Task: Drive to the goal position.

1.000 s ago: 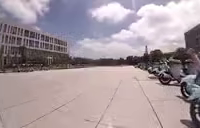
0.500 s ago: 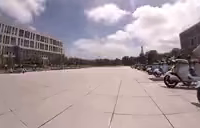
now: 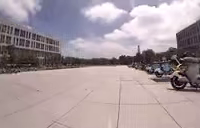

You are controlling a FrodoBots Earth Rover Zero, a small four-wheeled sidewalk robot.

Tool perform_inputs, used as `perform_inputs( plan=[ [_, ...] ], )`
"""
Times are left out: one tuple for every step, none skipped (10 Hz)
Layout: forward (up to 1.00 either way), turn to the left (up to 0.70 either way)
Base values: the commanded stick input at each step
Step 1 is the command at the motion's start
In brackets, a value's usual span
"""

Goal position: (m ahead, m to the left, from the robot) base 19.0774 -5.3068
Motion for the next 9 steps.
perform_inputs(
  plan=[
    [1.00, -0.24],
    [1.00, -0.35],
    [1.00, -0.35],
    [1.00, -0.35],
    [1.00, -0.34],
    [1.00, -0.18],
    [1.00, 0.00],
    [1.00, 0.00],
    [1.00, 0.00]
  ],
)
